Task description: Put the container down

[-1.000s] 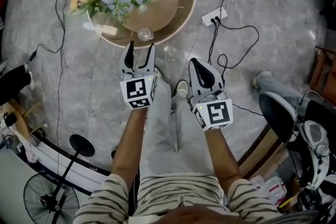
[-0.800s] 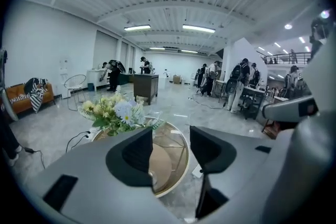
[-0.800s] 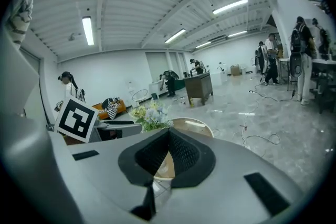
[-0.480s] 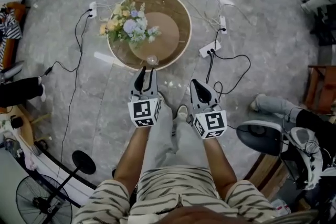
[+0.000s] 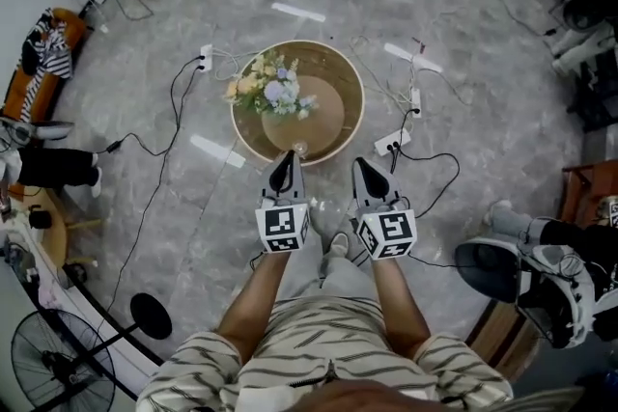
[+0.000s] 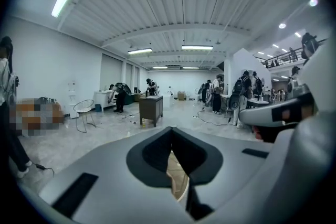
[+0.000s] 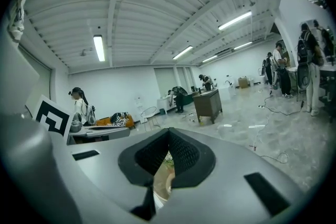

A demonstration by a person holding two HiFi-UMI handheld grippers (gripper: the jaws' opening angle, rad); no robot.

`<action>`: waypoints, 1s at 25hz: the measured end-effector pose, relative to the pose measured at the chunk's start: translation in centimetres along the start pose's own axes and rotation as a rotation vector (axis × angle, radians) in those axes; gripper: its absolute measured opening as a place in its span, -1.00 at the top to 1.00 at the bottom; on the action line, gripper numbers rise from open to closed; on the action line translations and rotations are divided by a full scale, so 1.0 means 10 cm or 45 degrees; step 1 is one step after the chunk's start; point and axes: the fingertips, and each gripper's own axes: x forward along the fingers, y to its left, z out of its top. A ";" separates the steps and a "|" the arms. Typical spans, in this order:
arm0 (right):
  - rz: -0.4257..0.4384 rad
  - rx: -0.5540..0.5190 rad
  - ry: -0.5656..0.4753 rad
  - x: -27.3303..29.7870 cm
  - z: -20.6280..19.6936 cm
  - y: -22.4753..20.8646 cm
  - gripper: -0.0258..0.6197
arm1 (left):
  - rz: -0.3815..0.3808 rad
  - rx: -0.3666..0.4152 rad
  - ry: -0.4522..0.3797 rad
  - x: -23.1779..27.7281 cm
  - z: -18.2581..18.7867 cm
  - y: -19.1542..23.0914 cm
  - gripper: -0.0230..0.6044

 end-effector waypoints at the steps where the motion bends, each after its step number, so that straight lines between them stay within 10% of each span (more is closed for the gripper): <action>1: 0.003 -0.005 -0.009 -0.02 0.06 0.03 0.89 | 0.003 -0.003 -0.009 -0.05 0.06 0.00 0.93; 25: 0.040 -0.099 -0.204 -0.12 1.02 0.49 0.90 | -0.102 0.057 -0.173 -0.59 0.93 0.04 0.93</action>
